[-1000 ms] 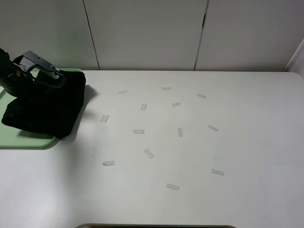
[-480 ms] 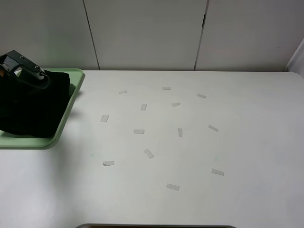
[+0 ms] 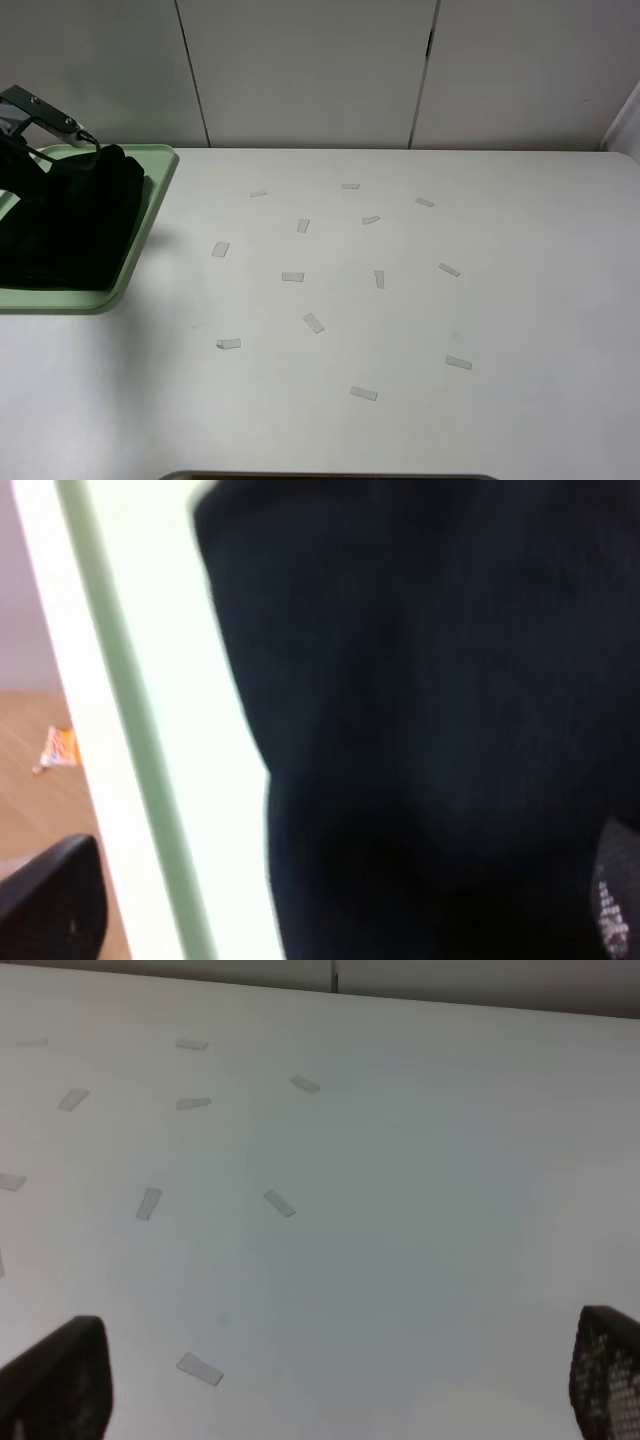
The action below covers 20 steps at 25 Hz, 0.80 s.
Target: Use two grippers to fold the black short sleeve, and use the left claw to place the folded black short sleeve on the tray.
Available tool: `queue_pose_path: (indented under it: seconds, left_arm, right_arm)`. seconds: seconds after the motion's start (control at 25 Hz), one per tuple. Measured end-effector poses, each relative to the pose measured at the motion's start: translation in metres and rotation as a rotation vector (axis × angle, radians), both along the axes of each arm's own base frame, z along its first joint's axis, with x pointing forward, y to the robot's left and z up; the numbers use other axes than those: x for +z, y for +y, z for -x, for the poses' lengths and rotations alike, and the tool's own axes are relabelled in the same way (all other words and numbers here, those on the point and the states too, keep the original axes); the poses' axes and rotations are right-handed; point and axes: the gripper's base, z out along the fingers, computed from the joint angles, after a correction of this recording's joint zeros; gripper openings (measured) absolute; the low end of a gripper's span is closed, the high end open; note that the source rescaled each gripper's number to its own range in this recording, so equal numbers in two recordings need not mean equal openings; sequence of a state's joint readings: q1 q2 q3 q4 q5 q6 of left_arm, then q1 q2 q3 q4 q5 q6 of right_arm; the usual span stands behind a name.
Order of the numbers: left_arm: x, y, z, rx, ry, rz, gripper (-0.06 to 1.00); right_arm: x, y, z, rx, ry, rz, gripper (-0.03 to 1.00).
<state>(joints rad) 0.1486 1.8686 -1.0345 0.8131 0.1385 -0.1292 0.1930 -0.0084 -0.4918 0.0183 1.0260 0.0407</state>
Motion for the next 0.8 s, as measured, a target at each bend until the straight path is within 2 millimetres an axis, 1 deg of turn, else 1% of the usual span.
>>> queue_pose_path:
  seconds: [0.16,0.36,0.48,0.56,0.6,0.68,0.8]
  left_arm:
    - [0.009,-0.001,0.000,-0.004,-0.030,-0.001,1.00]
    - [0.008,-0.009,0.000,-0.013,-0.023,0.008,1.00]
    - [0.000,-0.017,0.006,-0.033,0.006,0.013,1.00]
    - [-0.006,-0.018,0.012,-0.035,0.032,0.016,1.00]
    - [-0.014,-0.019,0.020,-0.034,0.063,0.020,1.00]
    - [-0.021,-0.021,0.027,-0.036,0.094,0.025,1.00]
    - [-0.026,-0.027,0.032,-0.059,0.100,0.039,1.00]
  right_arm:
    - [0.000,0.000,0.000,0.000,0.000,0.000,1.00]
    - [0.000,0.000,0.000,0.000,0.000,0.000,1.00]
    - [0.000,0.000,0.000,0.000,0.000,0.000,1.00]
    - [0.000,0.000,0.000,0.000,0.000,0.000,1.00]
    - [0.000,0.000,0.000,0.000,0.000,0.000,1.00]
    - [0.000,0.000,0.000,0.000,0.000,0.000,1.00]
    - [0.000,0.000,0.000,0.000,0.000,0.000,1.00]
